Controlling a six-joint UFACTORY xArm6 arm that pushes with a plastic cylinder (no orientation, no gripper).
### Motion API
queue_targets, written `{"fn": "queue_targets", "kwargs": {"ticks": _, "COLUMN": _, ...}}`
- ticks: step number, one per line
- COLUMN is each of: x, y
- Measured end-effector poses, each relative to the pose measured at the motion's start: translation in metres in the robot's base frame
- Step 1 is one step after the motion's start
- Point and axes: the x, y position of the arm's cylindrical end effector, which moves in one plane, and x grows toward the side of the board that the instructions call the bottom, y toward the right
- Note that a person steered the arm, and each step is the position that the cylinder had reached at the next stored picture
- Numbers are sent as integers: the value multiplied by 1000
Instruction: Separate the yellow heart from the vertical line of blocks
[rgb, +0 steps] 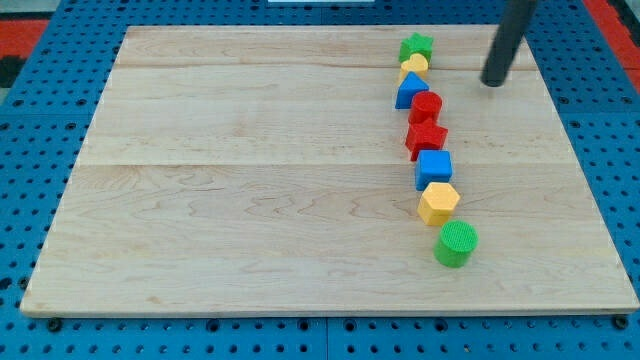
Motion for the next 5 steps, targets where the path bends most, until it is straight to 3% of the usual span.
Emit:
{"fn": "queue_targets", "kwargs": {"ticks": 1, "x": -9, "y": -22}}
{"fn": "queue_targets", "kwargs": {"ticks": 4, "x": -40, "y": -247}}
{"fn": "queue_targets", "kwargs": {"ticks": 5, "x": -43, "y": -244}}
